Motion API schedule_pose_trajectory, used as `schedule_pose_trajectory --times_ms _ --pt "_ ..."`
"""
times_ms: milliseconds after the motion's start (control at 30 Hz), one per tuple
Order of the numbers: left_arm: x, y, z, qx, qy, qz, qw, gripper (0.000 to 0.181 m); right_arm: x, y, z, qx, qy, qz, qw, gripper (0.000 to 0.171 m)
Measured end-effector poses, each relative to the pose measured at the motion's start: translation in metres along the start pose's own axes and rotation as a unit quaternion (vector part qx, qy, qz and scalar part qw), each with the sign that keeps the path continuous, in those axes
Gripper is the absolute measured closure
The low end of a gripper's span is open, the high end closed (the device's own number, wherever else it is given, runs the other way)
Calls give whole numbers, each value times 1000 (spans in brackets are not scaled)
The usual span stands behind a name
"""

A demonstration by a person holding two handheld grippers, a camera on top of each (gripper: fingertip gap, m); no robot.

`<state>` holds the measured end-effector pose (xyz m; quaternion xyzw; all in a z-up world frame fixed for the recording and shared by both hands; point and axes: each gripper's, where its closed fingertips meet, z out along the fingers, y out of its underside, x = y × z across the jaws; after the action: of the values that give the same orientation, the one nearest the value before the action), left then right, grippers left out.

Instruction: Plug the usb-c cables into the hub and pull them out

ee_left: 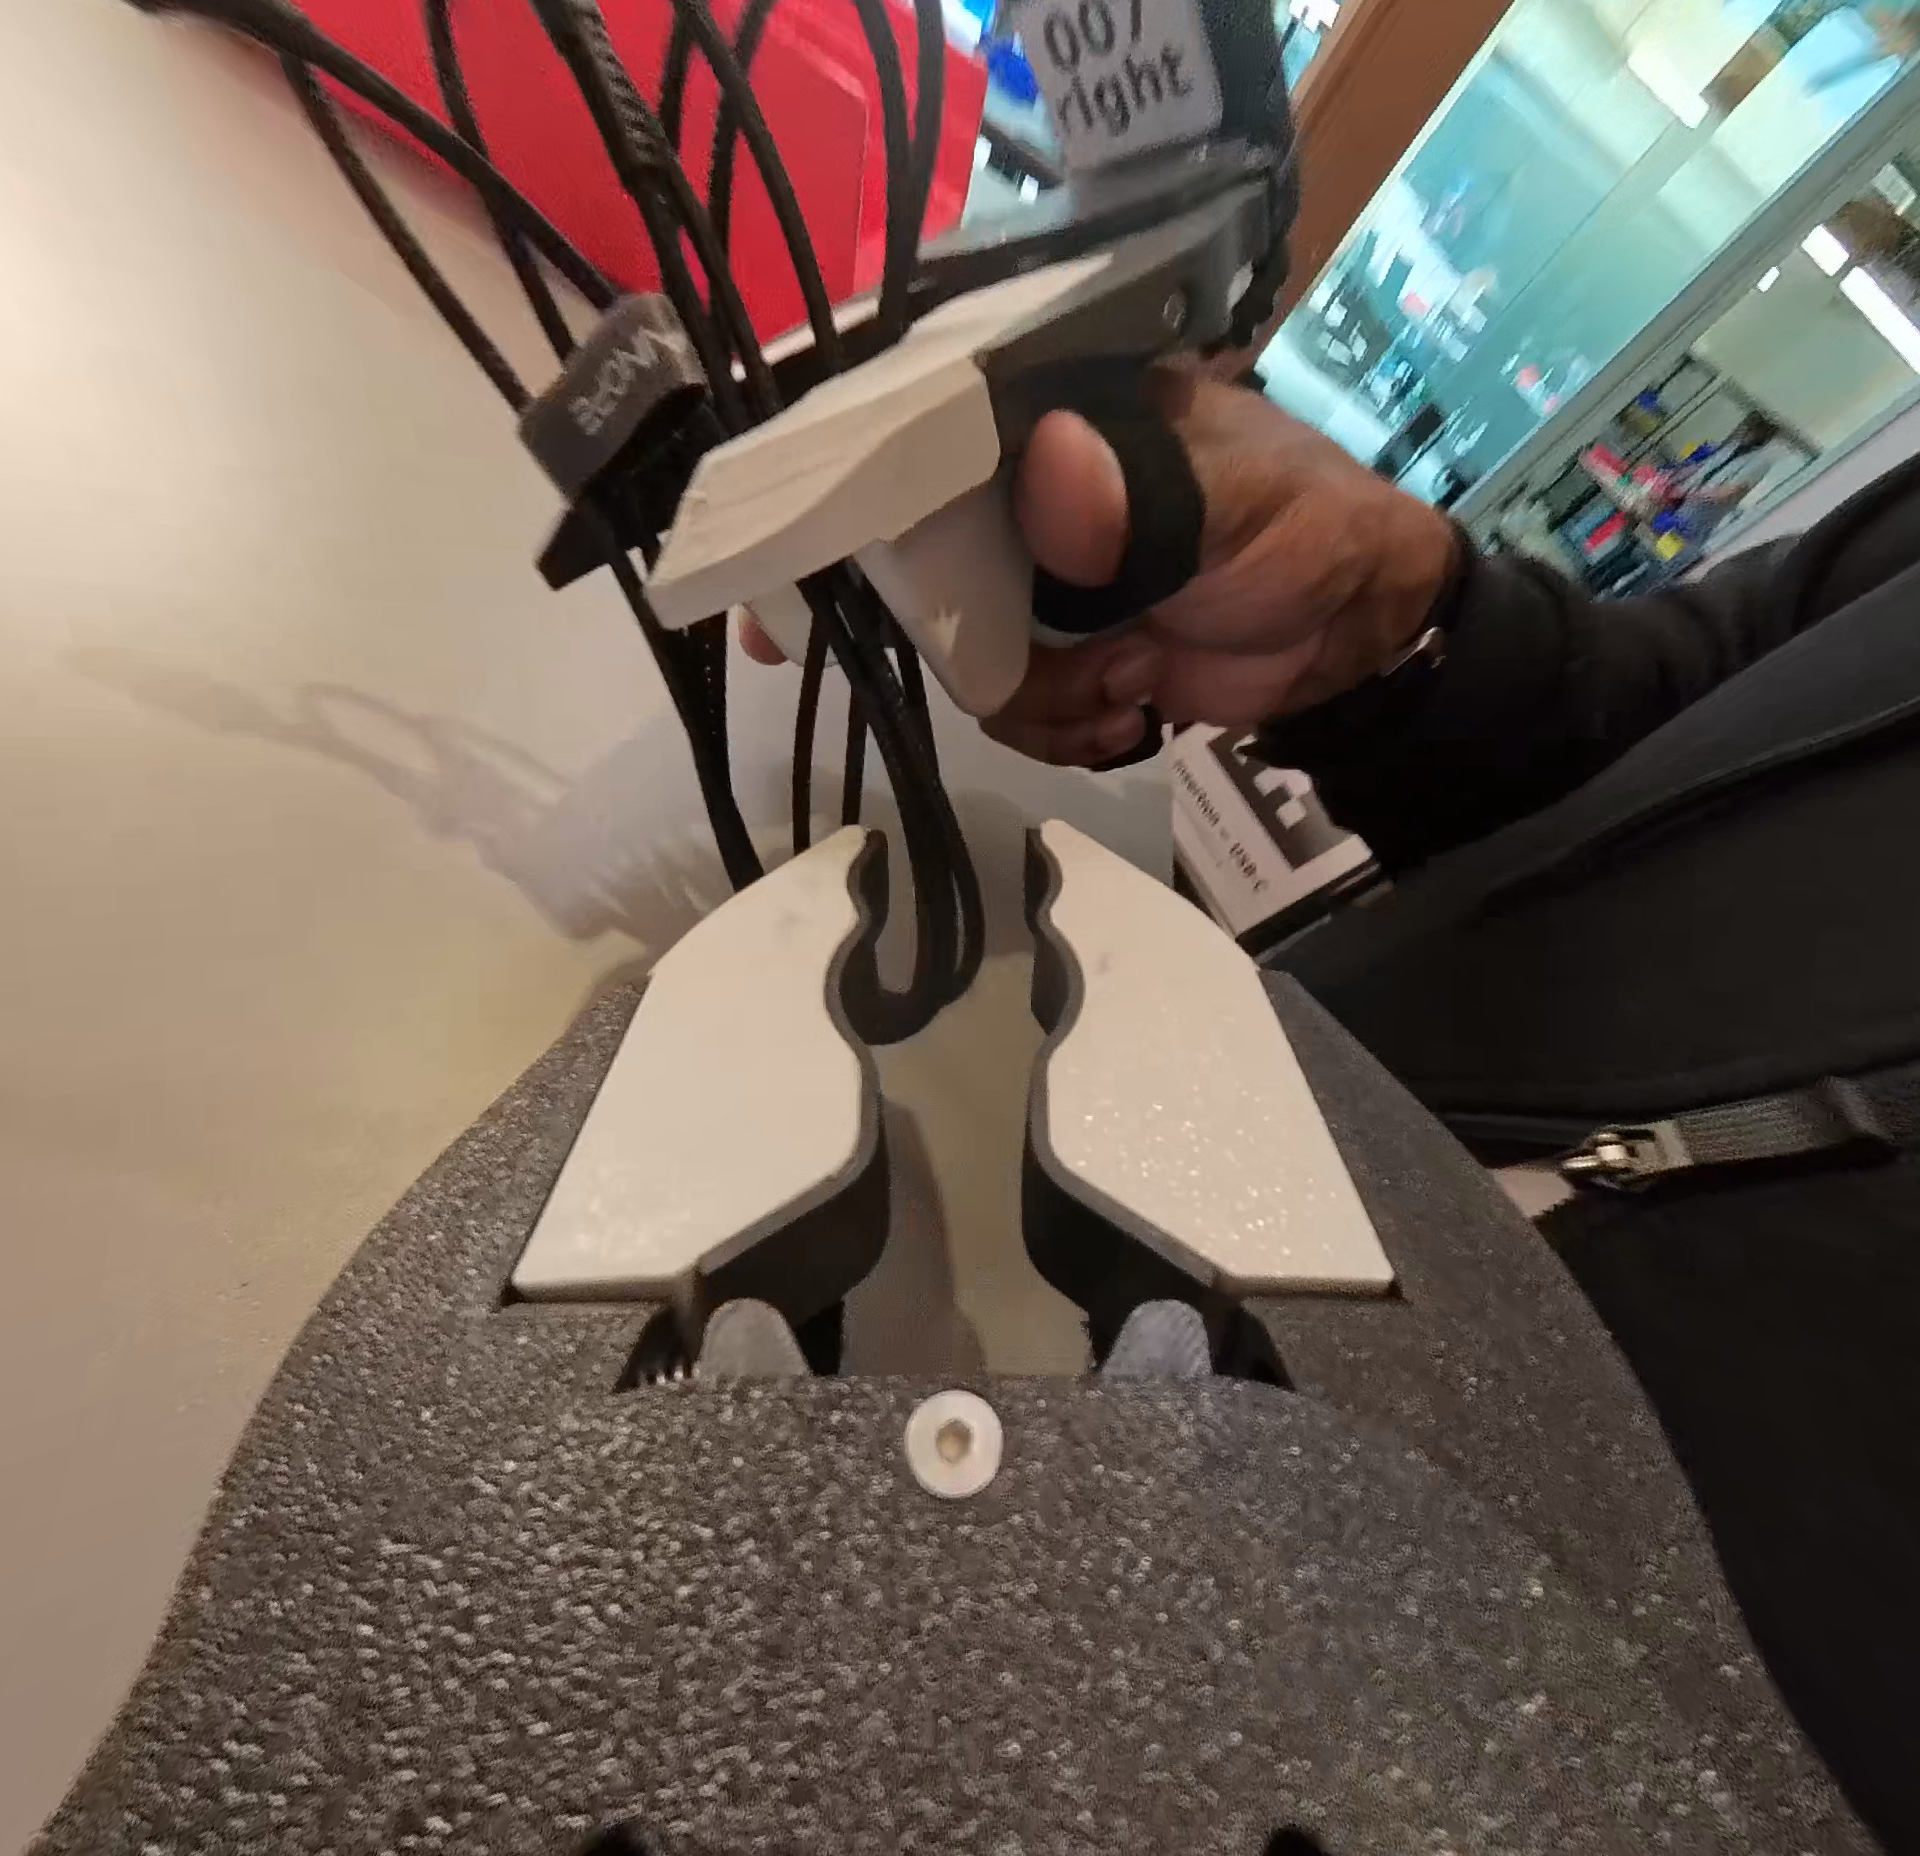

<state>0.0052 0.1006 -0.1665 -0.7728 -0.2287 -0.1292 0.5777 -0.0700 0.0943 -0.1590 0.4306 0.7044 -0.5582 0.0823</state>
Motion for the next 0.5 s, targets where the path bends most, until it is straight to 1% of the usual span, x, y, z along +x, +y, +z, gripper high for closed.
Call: schedule_pose_trajectory --times_ms 67,133,267,400,500 --pt "0 -10 -9 36 11 -13 999 156 4 -8 -10 7 6 -8 1000 138" --pt "-5 -14 -17 57 12 -26 998 156 9 -18 -24 17 16 -19 1000 139" --pt "-17 -5 -23 56 -2 -39 998 156 23 -45 -66 33 52 -54 997 141" --pt "-17 -6 -28 76 11 -53 996 158 45 -88 -137 49 121 -104 986 141" --pt "-17 -6 -28 76 15 -56 995 158 72 -123 -204 39 211 -161 963 141"
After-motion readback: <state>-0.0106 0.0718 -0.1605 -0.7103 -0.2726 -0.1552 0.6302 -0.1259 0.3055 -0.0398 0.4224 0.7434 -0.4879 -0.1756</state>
